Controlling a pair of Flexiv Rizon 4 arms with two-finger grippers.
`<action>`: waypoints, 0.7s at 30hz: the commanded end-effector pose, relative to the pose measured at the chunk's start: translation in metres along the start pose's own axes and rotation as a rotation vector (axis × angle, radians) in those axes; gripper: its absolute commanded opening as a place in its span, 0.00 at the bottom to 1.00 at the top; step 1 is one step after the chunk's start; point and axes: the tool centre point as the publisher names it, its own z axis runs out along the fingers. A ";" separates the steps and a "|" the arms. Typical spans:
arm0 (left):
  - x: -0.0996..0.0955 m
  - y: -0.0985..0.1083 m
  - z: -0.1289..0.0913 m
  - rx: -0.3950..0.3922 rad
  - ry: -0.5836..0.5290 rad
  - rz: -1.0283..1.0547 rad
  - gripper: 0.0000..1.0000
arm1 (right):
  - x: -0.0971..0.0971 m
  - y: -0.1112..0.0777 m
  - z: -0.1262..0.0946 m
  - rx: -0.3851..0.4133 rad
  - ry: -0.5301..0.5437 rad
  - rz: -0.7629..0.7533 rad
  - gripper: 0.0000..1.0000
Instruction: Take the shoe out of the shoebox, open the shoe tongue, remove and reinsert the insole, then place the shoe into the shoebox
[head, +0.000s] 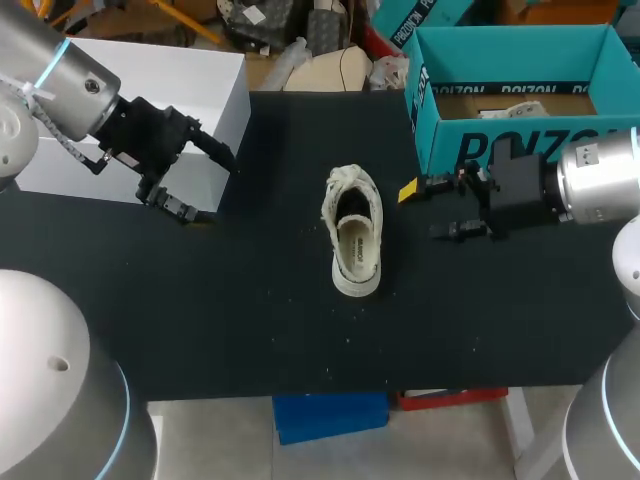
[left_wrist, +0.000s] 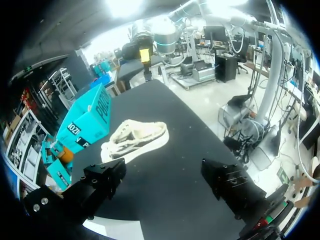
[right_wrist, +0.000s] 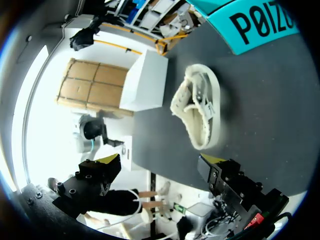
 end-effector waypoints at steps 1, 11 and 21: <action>0.001 0.000 0.001 -0.003 -0.003 0.001 1.00 | 0.001 0.000 0.000 0.000 -0.003 0.001 1.00; 0.001 0.000 0.001 -0.003 -0.003 0.001 1.00 | 0.008 0.026 0.003 0.059 -0.169 -0.016 1.00; 0.001 0.000 0.001 -0.003 -0.003 0.001 1.00 | 0.013 0.055 0.013 0.114 -0.479 -0.010 1.00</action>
